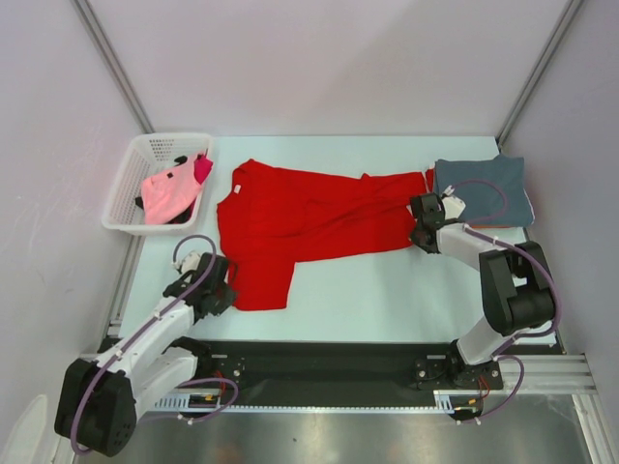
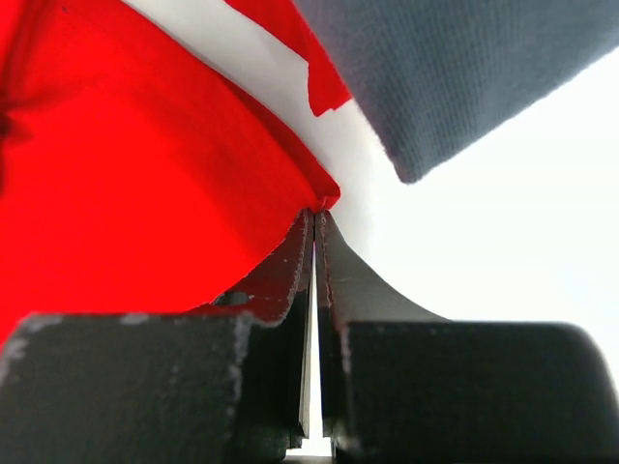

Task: Fold and stack the t-shirts
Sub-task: Flatten the tshirt out

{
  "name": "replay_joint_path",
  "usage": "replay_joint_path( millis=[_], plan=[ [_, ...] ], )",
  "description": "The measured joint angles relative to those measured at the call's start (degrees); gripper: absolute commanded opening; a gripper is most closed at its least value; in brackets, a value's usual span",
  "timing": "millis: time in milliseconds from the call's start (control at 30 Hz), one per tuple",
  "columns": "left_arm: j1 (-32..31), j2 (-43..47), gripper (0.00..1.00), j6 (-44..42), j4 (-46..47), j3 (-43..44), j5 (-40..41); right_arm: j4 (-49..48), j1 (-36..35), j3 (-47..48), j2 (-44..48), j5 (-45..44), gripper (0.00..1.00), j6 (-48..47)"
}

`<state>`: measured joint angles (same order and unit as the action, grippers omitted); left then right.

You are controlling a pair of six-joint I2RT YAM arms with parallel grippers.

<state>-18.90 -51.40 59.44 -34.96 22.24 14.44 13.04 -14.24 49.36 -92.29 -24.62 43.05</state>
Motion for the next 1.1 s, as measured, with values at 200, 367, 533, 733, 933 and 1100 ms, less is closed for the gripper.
replay_joint_path(
  millis=[200, 367, 533, 733, 933, 1100],
  plan=[
    [0.0, -1.7, 0.0, -1.4, 0.9, 2.7, 0.0, 0.2, -0.6, -0.3, 2.3, -0.3, 0.0, 0.0],
    [-0.1, -1.8, 0.0, -4.2, 1.4, 8.3, -0.5, -0.3, -0.7, -1.0, 4.2, 0.1, 0.0, -0.1],
    [0.0, -2.7, 0.0, -7.3, 2.3, 17.8, -0.7, -4.0, -0.7, -5.8, 10.5, 2.5, 0.0, -1.2],
    [2.0, -9.5, 0.0, -10.2, 4.0, 36.2, -0.8, -5.1, 0.7, -2.6, 14.1, 8.0, 0.0, -2.7],
    [5.0, -20.7, 0.0, -13.0, 3.1, 62.9, -4.2, 1.0, 1.6, 16.9, 14.4, 12.3, 0.0, -4.9],
    [5.8, -20.9, 0.0, -16.1, 2.3, 78.2, -5.5, 3.6, 1.7, 28.7, 21.9, 13.5, 0.0, -7.8]
  ],
)
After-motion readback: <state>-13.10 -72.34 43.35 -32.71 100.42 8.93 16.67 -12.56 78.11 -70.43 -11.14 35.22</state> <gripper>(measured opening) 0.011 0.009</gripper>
